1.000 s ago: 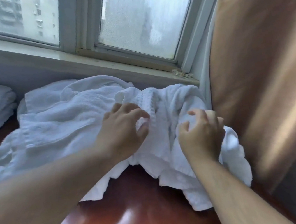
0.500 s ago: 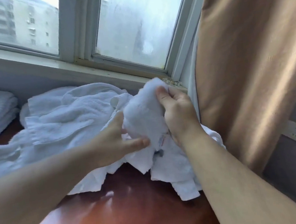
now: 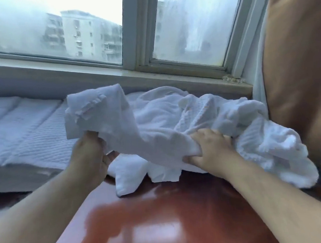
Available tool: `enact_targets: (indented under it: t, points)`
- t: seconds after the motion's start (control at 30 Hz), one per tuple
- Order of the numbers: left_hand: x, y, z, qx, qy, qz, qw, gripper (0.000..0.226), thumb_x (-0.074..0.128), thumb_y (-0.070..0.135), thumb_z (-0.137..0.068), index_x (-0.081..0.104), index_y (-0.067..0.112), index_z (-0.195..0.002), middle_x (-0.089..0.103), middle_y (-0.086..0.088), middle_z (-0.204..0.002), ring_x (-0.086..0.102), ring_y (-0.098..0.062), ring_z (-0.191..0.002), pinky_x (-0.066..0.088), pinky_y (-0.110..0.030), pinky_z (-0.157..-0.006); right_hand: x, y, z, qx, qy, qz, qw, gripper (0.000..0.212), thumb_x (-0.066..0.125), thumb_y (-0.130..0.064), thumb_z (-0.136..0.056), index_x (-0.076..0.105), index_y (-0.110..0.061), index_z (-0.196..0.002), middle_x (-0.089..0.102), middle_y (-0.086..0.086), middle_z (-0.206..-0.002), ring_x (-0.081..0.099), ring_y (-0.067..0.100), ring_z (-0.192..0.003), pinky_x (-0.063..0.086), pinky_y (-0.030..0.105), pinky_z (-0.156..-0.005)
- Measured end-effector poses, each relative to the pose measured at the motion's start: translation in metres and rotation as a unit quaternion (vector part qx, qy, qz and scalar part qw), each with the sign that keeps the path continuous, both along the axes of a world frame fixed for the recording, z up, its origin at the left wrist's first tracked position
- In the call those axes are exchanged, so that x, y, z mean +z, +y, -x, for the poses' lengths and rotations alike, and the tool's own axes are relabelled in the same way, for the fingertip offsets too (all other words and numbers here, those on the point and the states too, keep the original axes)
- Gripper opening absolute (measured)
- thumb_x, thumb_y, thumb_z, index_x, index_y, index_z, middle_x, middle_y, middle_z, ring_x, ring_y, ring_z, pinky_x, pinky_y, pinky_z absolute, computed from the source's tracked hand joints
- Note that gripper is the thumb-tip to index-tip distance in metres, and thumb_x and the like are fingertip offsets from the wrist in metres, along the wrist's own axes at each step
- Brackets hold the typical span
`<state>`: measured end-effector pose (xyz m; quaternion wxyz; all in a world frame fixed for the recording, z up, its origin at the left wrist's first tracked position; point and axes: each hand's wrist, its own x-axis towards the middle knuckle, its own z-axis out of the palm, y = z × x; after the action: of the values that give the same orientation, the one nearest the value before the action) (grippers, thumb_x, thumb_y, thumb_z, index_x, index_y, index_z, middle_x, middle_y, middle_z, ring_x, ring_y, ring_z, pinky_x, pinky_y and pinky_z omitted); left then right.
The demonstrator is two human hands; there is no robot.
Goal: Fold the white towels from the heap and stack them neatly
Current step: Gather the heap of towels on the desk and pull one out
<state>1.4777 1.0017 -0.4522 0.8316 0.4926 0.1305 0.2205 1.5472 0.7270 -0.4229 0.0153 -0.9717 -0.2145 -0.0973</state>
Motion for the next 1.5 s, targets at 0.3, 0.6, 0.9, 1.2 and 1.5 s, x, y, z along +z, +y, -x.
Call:
enact_targets:
  t: [0.3,0.6,0.9,1.2,1.5]
  points:
    - [-0.042,0.058,0.115,-0.030,0.342,-0.507,0.791,0.056,0.045,0.073,-0.086,0.064,0.022,-0.075,0.068,0.004,-0.072,0.061,-0.014,-0.064,0.046,-0.030,-0.060,-0.045,0.107,0.083,0.244,0.205,-0.210,0.924,0.023,0.063,-0.043,-0.094,0.053,-0.031,-0.078,0.060,-0.010,-0.073,0.057,0.005,-0.069,0.044,0.026,-0.063]
    - [-0.069,0.013,0.127,-0.023,-0.026,-0.795,0.606,0.051,0.042,0.039,-0.096,0.043,0.035,-0.147,0.044,0.010,-0.152,0.039,-0.012,-0.141,0.026,-0.032,-0.114,-0.089,0.039,0.117,0.147,0.106,-0.184,0.966,0.070,0.052,-0.090,-0.064,0.058,-0.044,-0.117,0.059,-0.025,-0.103,0.051,0.003,-0.100,0.043,0.034,-0.093]
    - [-0.051,-0.038,0.050,-0.039,0.125,-0.847,0.516,0.040,0.040,0.067,-0.087,0.055,0.040,-0.111,0.054,0.009,-0.082,0.056,-0.018,-0.078,0.038,-0.031,-0.056,-0.090,0.010,0.063,0.059,-0.001,-0.154,0.986,0.038,0.051,-0.060,-0.094,0.064,-0.025,-0.089,0.066,-0.006,-0.081,0.062,0.019,-0.082,0.043,0.037,-0.074]
    - [-0.058,-0.001,0.034,-0.279,0.097,-0.705,0.644,0.080,0.058,0.089,-0.060,0.047,0.048,-0.128,0.046,0.033,-0.120,0.041,0.011,-0.115,0.038,-0.018,-0.094,-0.108,0.005,0.042,0.151,-0.068,-0.376,0.912,0.043,0.043,-0.050,-0.100,0.060,-0.022,-0.072,0.060,-0.007,-0.066,0.059,0.012,-0.065,0.045,0.029,-0.060]
    - [-0.051,-0.014,0.031,0.020,-0.013,-0.780,0.626,0.040,0.078,0.019,-0.076,0.063,0.034,-0.110,0.055,0.010,-0.101,0.054,-0.020,-0.098,0.049,-0.041,-0.068,-0.089,0.015,0.042,0.069,0.140,-0.167,0.973,0.055,0.042,-0.083,-0.072,0.068,-0.040,-0.094,0.059,-0.015,-0.086,0.055,0.005,-0.088,0.044,0.030,-0.081]
